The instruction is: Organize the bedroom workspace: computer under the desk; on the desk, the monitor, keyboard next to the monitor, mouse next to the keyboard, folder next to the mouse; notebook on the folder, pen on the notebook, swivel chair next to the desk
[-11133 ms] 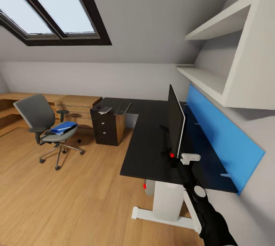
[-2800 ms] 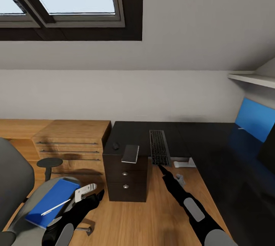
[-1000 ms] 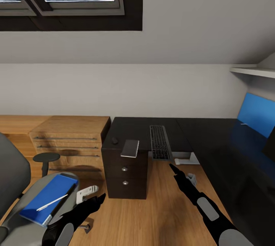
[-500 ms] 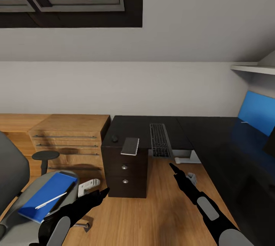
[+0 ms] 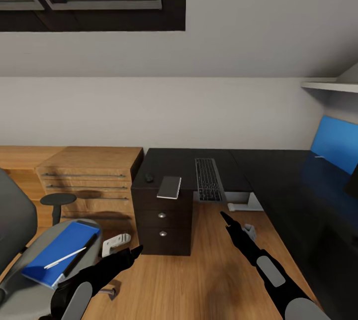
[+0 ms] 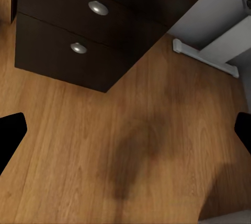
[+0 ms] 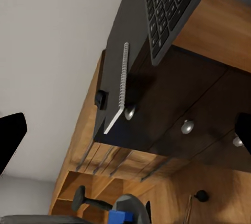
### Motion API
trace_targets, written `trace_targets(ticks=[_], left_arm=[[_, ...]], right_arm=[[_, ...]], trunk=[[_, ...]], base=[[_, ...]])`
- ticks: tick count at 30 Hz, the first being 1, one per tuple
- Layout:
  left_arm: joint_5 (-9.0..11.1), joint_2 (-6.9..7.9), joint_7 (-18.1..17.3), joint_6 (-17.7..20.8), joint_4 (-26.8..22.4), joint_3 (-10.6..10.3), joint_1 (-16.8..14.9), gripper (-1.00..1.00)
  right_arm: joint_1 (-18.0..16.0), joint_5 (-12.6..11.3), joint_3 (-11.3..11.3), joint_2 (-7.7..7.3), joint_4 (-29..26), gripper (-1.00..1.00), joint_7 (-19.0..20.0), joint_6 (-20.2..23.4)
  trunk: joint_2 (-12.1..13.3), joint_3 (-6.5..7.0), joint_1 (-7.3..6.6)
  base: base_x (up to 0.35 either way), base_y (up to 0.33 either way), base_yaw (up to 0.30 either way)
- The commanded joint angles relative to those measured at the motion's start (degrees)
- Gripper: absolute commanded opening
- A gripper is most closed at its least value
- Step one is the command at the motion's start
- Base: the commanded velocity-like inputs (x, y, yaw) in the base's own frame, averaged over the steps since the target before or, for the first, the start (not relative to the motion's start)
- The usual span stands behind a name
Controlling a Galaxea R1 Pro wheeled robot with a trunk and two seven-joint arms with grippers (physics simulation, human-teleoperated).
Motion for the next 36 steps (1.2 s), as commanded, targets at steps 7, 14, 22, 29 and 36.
trace_targets(ticks=[7, 14, 22, 29, 36], left_arm=[[0.66, 0.05, 0.55, 0.13, -0.04, -0.09, -0.04, 1.00], [0.70, 0.05, 0.55, 0.13, -0.04, -0.09, -0.04, 1.00], [0.70, 0.05, 0.55, 0.13, -0.04, -0.09, -0.04, 1.00], [0.70, 0.12, 0.48, 0.08, -0.02, -0.01, -0.04, 1.00], [0.69, 0.13, 0.32, -0.05, 1.42, 0.00, -0.04, 1.00]], right_arm=[[-0.03, -0.51, -0.09, 0.02, 0.08, 1.00, 2.19, 0.51], [-0.03, -0.81, -0.32, 0.08, -0.13, 1.00, 2.44, 0.24], [-0.03, -0.86, -0.27, 0.05, -0.12, 1.00, 2.43, 0.48], [-0.03, -0.61, -0.11, 0.05, -0.06, 1.00, 2.64, 0.38], [-0.03, -0.68, -0.32, 0.30, 0.29, 1.00, 2.12, 0.24]], trunk=[[-2.86, -1.32, 1.54], [-5.66, -2.58, 3.08], [-8.87, -4.02, 4.84], [-10.88, -4.91, 5.94], [-10.88, -4.91, 5.94]], base=[[0.000, 0.000, 0.000], [0.000, 0.000, 0.000], [0.000, 0.000, 0.000], [0.000, 0.000, 0.000], [0.196, 0.000, 0.000]])
